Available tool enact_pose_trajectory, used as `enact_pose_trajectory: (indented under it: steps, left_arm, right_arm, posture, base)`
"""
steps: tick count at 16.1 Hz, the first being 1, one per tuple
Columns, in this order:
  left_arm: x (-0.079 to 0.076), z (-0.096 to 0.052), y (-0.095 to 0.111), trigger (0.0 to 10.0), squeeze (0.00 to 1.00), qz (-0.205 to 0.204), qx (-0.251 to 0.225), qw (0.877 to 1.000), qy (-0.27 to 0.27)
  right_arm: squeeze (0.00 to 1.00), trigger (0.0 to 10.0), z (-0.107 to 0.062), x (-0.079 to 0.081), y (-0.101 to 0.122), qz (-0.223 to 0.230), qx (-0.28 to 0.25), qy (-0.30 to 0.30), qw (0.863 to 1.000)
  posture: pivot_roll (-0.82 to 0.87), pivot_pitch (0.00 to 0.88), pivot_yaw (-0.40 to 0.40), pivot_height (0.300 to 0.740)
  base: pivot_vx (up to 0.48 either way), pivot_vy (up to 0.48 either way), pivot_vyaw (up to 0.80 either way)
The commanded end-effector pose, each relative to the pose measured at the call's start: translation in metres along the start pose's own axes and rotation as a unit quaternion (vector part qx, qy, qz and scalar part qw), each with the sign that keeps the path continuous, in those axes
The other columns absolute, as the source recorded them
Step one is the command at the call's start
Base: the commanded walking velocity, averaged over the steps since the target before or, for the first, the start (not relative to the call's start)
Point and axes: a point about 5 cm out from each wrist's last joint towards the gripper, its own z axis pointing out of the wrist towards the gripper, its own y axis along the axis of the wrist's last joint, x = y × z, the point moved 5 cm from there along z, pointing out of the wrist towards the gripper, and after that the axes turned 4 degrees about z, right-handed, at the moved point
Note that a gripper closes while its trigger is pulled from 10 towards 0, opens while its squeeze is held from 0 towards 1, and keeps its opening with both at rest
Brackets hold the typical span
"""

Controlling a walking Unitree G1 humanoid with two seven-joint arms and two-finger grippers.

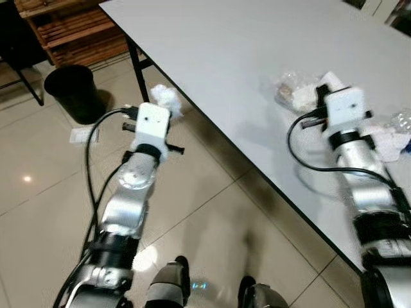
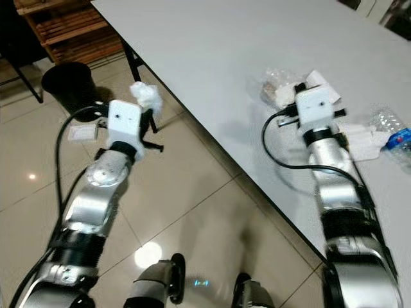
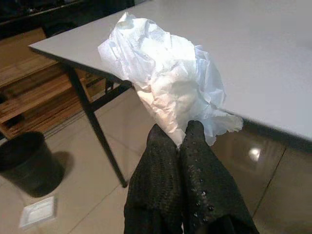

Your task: Picking trash to rubbish bin

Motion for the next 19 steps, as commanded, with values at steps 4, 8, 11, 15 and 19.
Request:
enact_pose_trajectory:
  steps: [4, 8, 11, 15, 19]
  left_arm:
    - [-0.019, 0.005, 0.000, 0.0, 0.00, -0.021, -0.007, 1.000, -0.014]
    - [-0.017, 0.005, -0.001, 0.0, 0.00, -0.020, -0.010, 1.000, -0.012]
    - [-0.006, 0.002, -0.003, 0.0, 0.00, -0.010, -0.010, 1.000, 0.000]
    - [0.009, -0.005, -0.004, 0.0, 0.00, 0.005, -0.008, 1.000, 0.017]
    - [0.021, -0.014, -0.005, 0.0, 0.00, 0.015, -0.003, 1.000, 0.026]
  right_arm:
    - [1.00, 10.0, -0.020, -0.009, -0.011, -0.036, 0.033, -0.003, 0.999]
    - [1.00, 10.0, -0.023, -0.008, -0.017, -0.009, 0.064, 0.012, 0.998]
    - [1.00, 10.0, -0.020, -0.006, -0.029, 0.003, 0.088, 0.037, 0.995]
    - [1.00, 10.0, -0.015, -0.006, -0.047, 0.021, 0.129, 0.069, 0.989]
    - [1.00, 10.0, -0.012, -0.001, -0.057, 0.014, 0.147, 0.090, 0.985]
  posture:
    - [0.25, 0.137, -0.048, 0.740]
    - [0.28, 0.156, -0.045, 0.740]
    - [0.32, 0.172, -0.045, 0.740]
    - [0.38, 0.199, -0.048, 0.740]
    - [0.43, 0.225, -0.042, 0.740]
  base:
    - [0.000, 0.000, 0.00]
    - [0.000, 0.000, 0.00]
    - [0.000, 0.000, 0.00]
    - [0.000, 0.000, 0.00]
    - [0.000, 0.000, 0.00]
